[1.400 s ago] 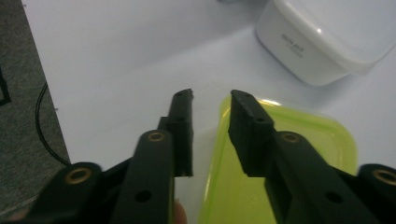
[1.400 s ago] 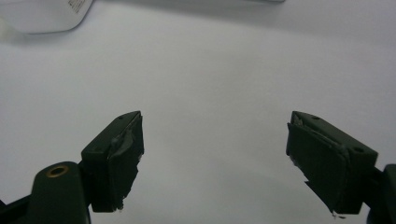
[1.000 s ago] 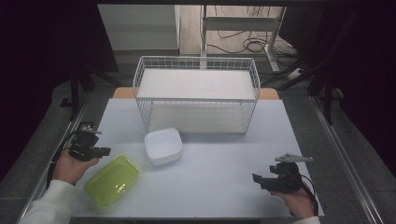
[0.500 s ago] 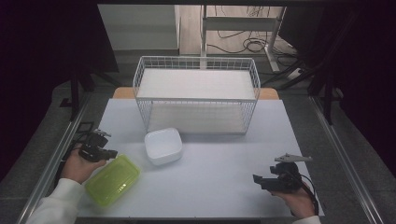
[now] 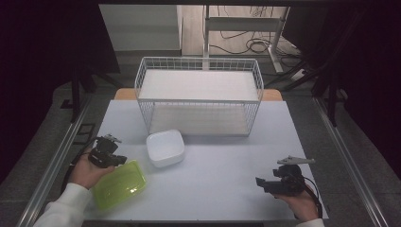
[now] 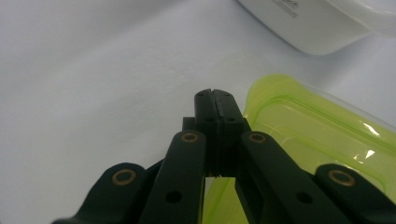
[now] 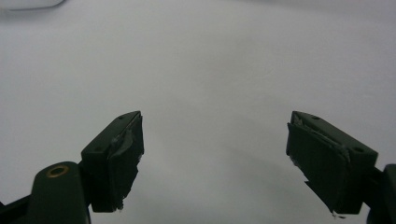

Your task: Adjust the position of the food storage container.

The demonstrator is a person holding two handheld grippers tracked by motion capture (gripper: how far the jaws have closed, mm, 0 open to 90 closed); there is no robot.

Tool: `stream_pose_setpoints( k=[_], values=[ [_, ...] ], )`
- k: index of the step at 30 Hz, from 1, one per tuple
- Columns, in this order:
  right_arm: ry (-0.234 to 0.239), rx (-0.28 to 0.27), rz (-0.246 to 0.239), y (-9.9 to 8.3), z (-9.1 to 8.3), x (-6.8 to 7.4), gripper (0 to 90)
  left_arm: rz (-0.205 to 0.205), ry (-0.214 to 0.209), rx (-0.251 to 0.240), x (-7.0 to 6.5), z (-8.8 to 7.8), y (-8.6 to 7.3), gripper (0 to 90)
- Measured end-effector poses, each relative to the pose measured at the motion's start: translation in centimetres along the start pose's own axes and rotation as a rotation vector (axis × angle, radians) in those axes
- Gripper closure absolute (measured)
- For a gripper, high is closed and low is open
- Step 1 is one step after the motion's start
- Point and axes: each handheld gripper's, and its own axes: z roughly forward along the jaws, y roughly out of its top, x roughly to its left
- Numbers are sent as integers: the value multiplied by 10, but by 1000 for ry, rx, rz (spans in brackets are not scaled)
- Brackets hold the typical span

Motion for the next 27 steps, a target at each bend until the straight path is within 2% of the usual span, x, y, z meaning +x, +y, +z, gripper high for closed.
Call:
stream_pose_setpoints(
  k=[9,17,22,23,24,25,26,27],
  values=[
    [0,6,4,0,1,0,190,37,-35,-15,-17,0,0,900],
    [-2,10,4,-1,2,0,189,55,-46,-18,-23,0,0,900],
    [-4,8,4,0,2,0,190,34,-40,-40,-19,-8,-3,900],
    [-3,8,5,0,1,0,190,11,-34,-69,-14,-19,-7,900],
    [-3,8,5,0,1,0,190,11,-34,-69,-14,-19,-7,900],
    [-3,7,5,0,1,0,189,-9,-21,-88,-9,-30,-13,900],
    [-3,7,5,0,1,0,189,-9,-21,-88,-9,-30,-13,900],
    [-5,5,5,-1,1,0,190,-30,-5,-91,-5,-39,-20,900]
  ],
)
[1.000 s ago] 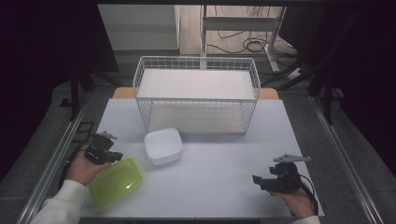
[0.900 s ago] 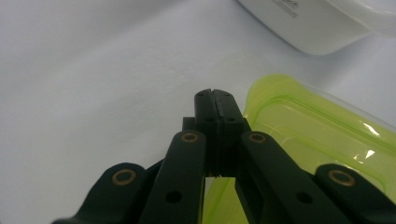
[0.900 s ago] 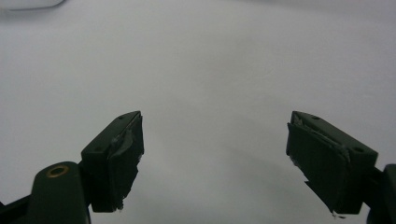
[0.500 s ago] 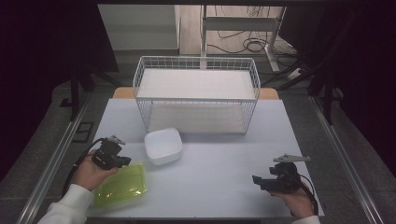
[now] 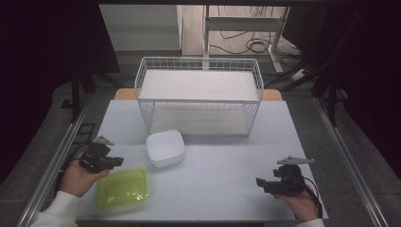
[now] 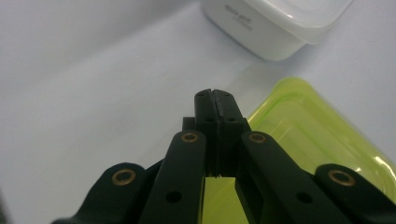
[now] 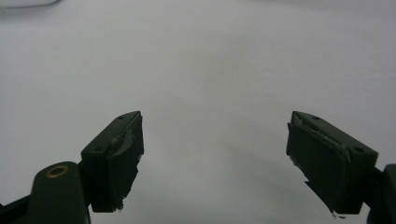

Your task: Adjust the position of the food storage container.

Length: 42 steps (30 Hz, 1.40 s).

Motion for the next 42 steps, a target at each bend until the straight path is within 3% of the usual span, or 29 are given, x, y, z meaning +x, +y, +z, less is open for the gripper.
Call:
stream_pose_setpoints(
  k=[3,4,9,11,20,29,42],
  values=[
    [-3,-8,-5,1,-1,0,190,-33,23,1,6,-9,-10,900],
    [-4,-10,-3,1,-1,1,189,-55,35,5,11,-15,-19,900],
    [-5,-12,-3,1,-1,1,190,-101,51,16,20,-22,-39,900],
    [-3,-10,-1,1,0,1,190,-124,59,30,24,-25,-55,900],
    [-2,-7,-4,2,1,3,190,-170,50,100,26,-19,-88,900],
    [-2,-4,-8,1,1,3,189,-175,7,124,21,-9,-94,900],
    [-2,-4,-9,1,1,3,189,-132,-15,138,7,4,-79,900]
  ],
)
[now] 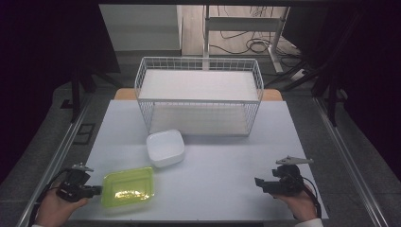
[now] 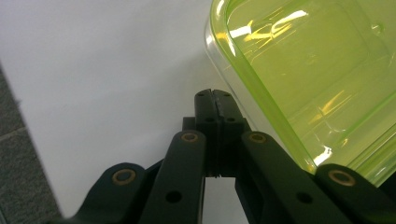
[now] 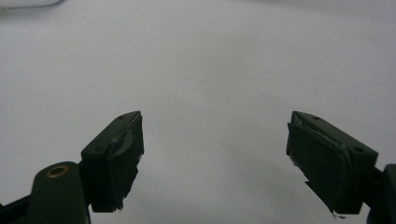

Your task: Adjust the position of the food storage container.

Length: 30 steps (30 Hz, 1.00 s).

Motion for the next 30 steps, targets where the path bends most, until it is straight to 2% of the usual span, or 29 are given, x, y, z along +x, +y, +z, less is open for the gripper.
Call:
stream_pose_setpoints(
  k=[5,8,13,15,16,19,20,23,24,27,30],
  values=[
    [0,1,1,0,0,0,189,19,-12,3,-8,5,7,900],
    [1,1,-1,0,0,0,189,38,-26,10,-18,11,14,900],
    [2,0,1,0,0,0,190,38,-37,10,-26,16,20,900],
    [3,1,2,0,0,0,189,54,-45,25,-31,18,23,900],
    [4,1,1,0,0,0,189,59,-55,25,-38,21,26,900],
    [6,1,-1,0,0,1,189,81,-62,38,-44,23,29,900],
    [7,1,-3,0,0,1,189,88,-70,38,-50,26,33,900],
    [8,2,-4,0,0,1,189,107,-76,47,-56,28,38,900],
    [7,2,-4,0,0,1,189,120,-84,50,-64,31,42,900],
    [7,1,-2,0,0,1,189,131,-94,55,-69,33,46,900],
    [9,1,-5,0,0,1,189,151,-100,65,-82,38,54,900]
  ],
)
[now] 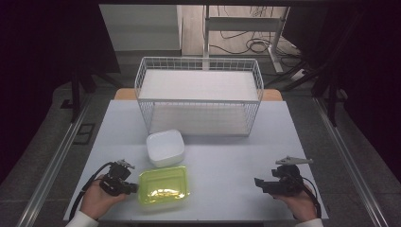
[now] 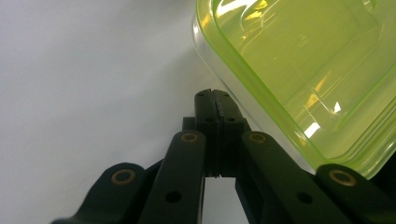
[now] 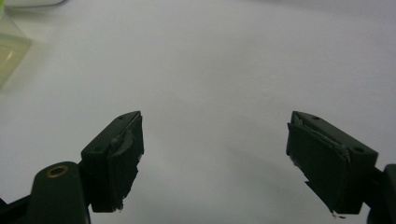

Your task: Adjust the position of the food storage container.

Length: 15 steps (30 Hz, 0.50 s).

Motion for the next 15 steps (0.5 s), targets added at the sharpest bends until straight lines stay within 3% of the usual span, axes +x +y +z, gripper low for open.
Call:
stream_pose_setpoints(
  k=[15],
  values=[
    [5,-1,-8,0,0,-1,189,72,-40,3,-40,22,39,900]
  ],
)
